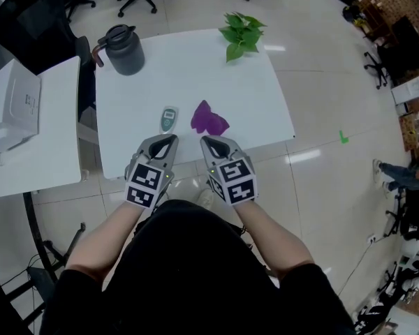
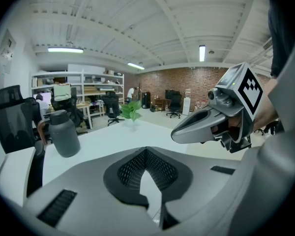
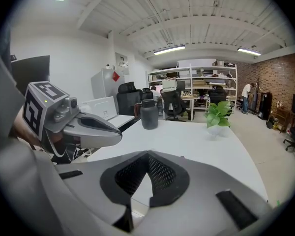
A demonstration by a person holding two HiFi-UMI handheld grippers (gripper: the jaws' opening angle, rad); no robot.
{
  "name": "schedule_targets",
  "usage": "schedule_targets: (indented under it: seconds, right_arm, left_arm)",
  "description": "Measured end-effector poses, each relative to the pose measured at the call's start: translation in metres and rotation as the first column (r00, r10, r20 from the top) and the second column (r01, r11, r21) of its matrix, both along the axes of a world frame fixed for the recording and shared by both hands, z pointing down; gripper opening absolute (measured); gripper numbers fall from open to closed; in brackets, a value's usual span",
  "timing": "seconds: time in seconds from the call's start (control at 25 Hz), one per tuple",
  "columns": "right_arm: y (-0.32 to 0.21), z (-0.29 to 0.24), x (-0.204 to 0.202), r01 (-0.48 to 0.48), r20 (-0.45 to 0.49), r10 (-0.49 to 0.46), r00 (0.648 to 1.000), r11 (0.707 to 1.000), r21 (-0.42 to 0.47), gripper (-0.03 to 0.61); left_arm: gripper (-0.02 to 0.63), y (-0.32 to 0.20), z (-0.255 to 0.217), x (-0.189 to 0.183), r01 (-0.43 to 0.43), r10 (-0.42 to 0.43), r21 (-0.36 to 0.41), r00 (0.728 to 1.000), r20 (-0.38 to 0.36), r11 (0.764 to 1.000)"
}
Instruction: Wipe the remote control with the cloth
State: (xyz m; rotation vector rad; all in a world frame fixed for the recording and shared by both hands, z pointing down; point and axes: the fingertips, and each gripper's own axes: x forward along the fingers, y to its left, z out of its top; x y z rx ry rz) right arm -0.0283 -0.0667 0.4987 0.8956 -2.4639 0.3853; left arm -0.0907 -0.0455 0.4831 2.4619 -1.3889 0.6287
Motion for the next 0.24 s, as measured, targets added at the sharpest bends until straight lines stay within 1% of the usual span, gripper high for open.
schedule_targets:
  seconds: [0.24]
  right_arm:
    - [0.0055, -0.0015, 0.0043, 0.009, 0.001, -0.009, 1.000, 1.000, 0.003, 0.014]
  left_arm:
    - [0.003, 0.0066, -0.0005, 0.0057, 0.006, -0.006, 0.000, 1.000, 0.003, 1.000]
